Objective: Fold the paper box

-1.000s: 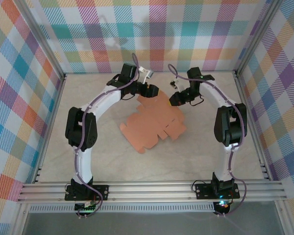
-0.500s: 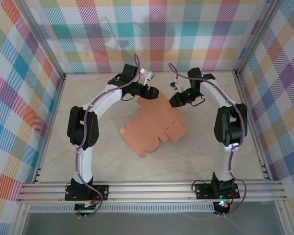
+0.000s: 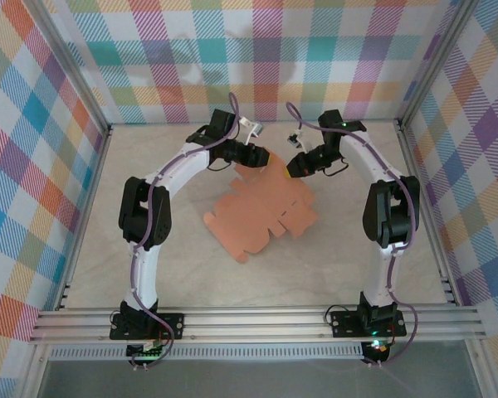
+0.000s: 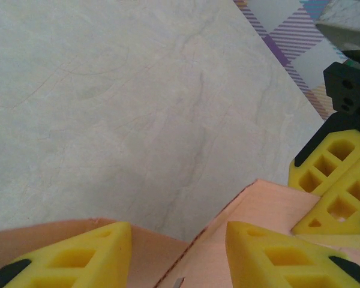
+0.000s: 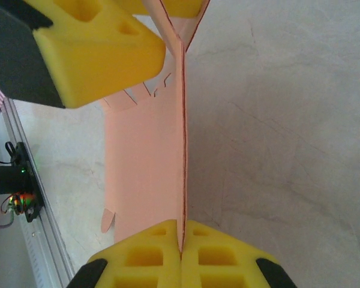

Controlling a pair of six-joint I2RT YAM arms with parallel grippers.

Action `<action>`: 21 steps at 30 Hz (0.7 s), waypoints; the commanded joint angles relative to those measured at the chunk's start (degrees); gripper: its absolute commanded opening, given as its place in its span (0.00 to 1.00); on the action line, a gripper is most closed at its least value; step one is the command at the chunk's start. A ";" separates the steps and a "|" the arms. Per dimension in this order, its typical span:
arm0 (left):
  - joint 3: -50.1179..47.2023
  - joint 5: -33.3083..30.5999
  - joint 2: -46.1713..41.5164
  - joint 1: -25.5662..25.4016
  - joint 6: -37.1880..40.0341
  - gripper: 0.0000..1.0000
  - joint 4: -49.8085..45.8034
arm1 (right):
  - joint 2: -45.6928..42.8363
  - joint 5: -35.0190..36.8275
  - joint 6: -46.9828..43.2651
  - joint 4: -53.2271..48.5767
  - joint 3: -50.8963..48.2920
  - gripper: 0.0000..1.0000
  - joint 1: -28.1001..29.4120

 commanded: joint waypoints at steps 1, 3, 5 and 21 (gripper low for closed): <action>-2.74 1.35 -3.30 -0.19 -0.75 0.45 3.01 | 0.98 0.28 1.29 -0.32 2.26 0.00 0.15; -3.92 0.99 -4.24 -0.51 -0.32 0.46 4.16 | 1.19 0.46 1.85 -0.23 2.63 0.00 0.17; -5.30 1.42 -5.00 -0.64 -0.16 0.45 5.95 | 1.35 0.37 2.12 -0.37 3.15 0.00 0.19; -4.25 -3.13 -4.35 -0.56 -1.64 0.55 13.54 | 1.65 0.62 1.02 -3.13 4.27 0.00 0.76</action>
